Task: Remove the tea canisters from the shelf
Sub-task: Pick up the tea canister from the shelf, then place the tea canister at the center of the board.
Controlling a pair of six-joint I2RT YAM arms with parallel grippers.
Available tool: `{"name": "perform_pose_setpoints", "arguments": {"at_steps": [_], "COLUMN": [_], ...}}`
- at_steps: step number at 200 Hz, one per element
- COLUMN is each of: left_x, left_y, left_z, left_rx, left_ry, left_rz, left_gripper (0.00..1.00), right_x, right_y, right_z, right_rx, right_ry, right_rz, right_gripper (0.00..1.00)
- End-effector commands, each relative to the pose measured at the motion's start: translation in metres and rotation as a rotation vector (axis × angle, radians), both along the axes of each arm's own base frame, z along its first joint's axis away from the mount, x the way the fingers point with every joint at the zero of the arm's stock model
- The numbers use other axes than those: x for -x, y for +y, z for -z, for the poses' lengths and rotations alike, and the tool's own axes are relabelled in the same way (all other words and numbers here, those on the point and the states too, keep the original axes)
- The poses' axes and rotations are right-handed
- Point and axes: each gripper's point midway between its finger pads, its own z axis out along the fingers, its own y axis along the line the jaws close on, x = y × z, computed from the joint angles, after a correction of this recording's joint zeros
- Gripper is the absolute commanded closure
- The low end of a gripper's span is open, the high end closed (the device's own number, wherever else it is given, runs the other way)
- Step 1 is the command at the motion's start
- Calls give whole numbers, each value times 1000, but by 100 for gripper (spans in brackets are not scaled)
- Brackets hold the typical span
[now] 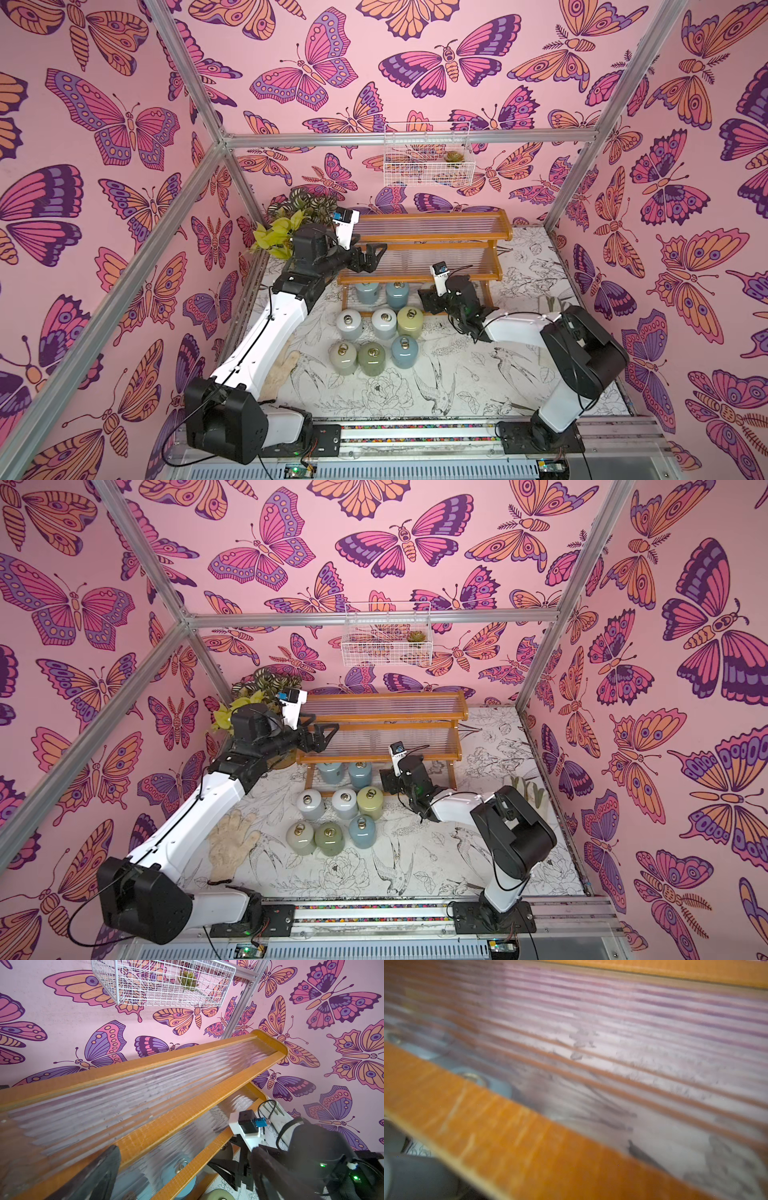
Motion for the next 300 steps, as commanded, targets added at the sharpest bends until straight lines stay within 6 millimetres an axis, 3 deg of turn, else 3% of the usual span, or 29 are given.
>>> {"name": "perform_pose_setpoints", "arguments": {"at_steps": [1, 15, 40, 109, 167, 224, 279, 288, 293, 300], "left_x": [5, 5, 4, 0, -4, -2, 0, 0, 0, 0], "left_y": [1, 1, 1, -1, -3, -4, -2, -2, -2, -2], "left_z": [17, 16, 16, 17, 24, 27, 27, 27, 27, 27], "left_rx": [-28, -28, -27, -17, -1, 5, 1, 1, 1, 1], "left_ry": [46, 46, 46, 61, 94, 106, 103, 102, 103, 103], "left_rz": [-5, -5, -4, -5, -8, -4, -11, -12, -11, -11], "left_gripper": [0, 0, 0, 0, 0, 0, 0, 0, 0, 0], "right_x": [-3, 7, 26, 88, 121, 134, 133, 132, 131, 130], "right_y": [3, 0, 0, 8, 25, 36, 34, 32, 32, 31], "right_z": [-60, -70, -65, -38, -14, 9, 9, 9, 8, 7], "right_rx": [-71, -79, -88, -77, -72, -67, -34, -31, -30, -31], "right_ry": [-156, -161, -121, -47, -33, 14, 13, 10, 8, 5], "right_rz": [-22, -41, -97, -216, -310, -364, -351, -344, -338, -330], "right_gripper": [30, 30, 30, 29, 28, 21, 12, 8, 0, 1]}}
